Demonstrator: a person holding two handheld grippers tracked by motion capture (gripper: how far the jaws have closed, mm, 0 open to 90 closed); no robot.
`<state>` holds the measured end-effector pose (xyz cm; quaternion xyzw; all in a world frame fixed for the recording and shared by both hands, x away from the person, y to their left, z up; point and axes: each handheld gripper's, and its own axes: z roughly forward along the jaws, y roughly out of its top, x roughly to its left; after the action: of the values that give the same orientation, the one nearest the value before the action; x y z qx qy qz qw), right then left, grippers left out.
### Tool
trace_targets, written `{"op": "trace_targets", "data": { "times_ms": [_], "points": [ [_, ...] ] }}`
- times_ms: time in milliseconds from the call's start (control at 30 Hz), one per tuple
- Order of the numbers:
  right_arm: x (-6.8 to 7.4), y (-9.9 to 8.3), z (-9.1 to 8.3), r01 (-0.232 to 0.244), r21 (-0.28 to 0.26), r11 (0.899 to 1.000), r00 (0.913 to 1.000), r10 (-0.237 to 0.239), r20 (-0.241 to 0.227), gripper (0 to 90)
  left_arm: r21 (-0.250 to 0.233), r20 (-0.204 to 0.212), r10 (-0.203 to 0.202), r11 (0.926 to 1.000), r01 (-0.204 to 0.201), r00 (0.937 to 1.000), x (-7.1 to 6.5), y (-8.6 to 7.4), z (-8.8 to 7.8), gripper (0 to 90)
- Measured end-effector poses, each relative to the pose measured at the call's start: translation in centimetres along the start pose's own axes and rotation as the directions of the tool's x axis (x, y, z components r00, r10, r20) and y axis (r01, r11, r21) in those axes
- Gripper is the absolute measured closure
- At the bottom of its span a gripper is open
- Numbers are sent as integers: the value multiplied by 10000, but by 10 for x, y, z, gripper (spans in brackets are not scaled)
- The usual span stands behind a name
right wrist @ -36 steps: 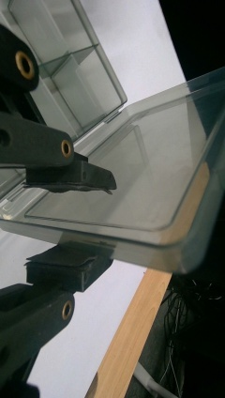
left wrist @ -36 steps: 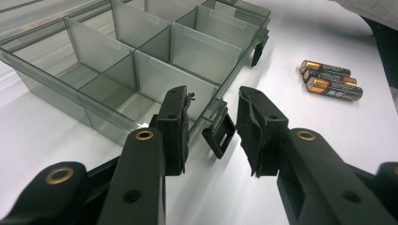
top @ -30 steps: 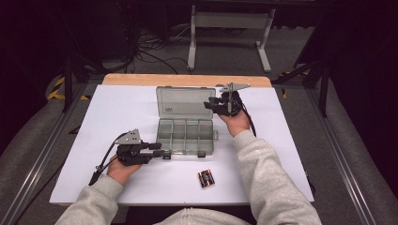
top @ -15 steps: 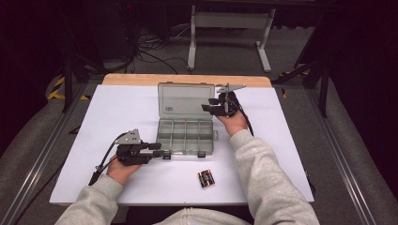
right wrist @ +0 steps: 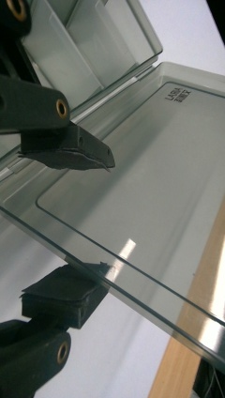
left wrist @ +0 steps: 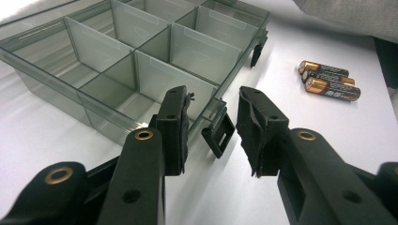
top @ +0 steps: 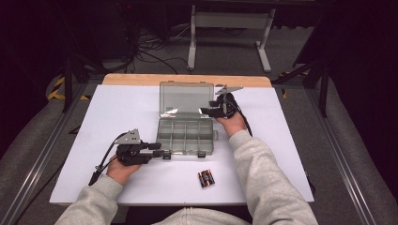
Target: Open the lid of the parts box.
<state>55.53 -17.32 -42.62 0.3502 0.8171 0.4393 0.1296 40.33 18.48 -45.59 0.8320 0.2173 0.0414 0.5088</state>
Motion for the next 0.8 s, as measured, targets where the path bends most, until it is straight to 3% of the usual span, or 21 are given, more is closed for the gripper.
{"op": "trace_targets", "data": {
  "times_ms": [800],
  "points": [
    [-8, -8, 5, -797, 528, 9954, 9966, 806, -161, 345, 49, 56, 14, 10000, -14, 10000, -3, 1, 0, 620]
  ]
}}
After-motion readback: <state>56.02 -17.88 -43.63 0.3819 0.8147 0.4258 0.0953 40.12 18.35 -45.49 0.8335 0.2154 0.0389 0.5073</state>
